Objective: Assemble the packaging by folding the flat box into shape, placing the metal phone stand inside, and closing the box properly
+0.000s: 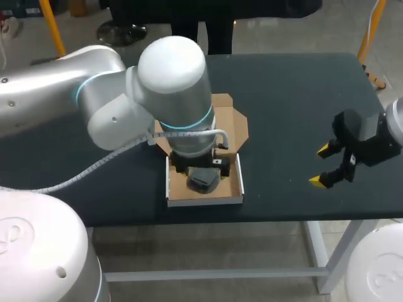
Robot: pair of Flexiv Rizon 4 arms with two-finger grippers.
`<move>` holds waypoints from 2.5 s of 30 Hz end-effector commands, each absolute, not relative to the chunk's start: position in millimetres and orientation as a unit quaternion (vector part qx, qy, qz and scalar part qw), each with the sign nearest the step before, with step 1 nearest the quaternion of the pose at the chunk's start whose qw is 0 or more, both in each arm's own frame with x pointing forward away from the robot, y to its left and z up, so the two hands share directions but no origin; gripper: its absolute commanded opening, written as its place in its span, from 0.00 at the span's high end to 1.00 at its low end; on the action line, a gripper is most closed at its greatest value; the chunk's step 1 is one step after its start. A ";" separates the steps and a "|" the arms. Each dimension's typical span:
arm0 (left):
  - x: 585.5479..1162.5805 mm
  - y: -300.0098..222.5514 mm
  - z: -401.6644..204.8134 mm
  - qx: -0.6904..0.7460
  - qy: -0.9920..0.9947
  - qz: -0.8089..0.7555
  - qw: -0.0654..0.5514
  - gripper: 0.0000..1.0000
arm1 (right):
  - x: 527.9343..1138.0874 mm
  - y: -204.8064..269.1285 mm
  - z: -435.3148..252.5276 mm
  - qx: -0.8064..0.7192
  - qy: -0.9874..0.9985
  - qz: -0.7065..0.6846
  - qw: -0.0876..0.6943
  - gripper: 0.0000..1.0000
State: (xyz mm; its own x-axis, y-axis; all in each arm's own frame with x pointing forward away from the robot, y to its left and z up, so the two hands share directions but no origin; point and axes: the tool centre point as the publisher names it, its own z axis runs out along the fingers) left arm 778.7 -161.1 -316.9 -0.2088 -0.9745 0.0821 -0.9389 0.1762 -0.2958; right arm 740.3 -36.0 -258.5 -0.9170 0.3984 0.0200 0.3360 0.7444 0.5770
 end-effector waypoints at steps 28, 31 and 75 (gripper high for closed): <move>822.9 -46.1 -262.0 -0.386 0.864 -0.325 0.001 0.00 | 733.6 -33.2 -259.6 0.199 0.932 0.296 0.062 0.00; 822.9 -46.1 -262.0 -0.386 0.864 -0.325 0.001 0.00 | 733.6 -33.2 -259.6 0.199 0.932 0.296 0.062 0.00; 925.4 -3.5 -315.8 -0.305 0.867 -0.392 -0.047 0.00 | 785.8 8.6 -204.8 0.069 0.965 0.253 -0.014 0.00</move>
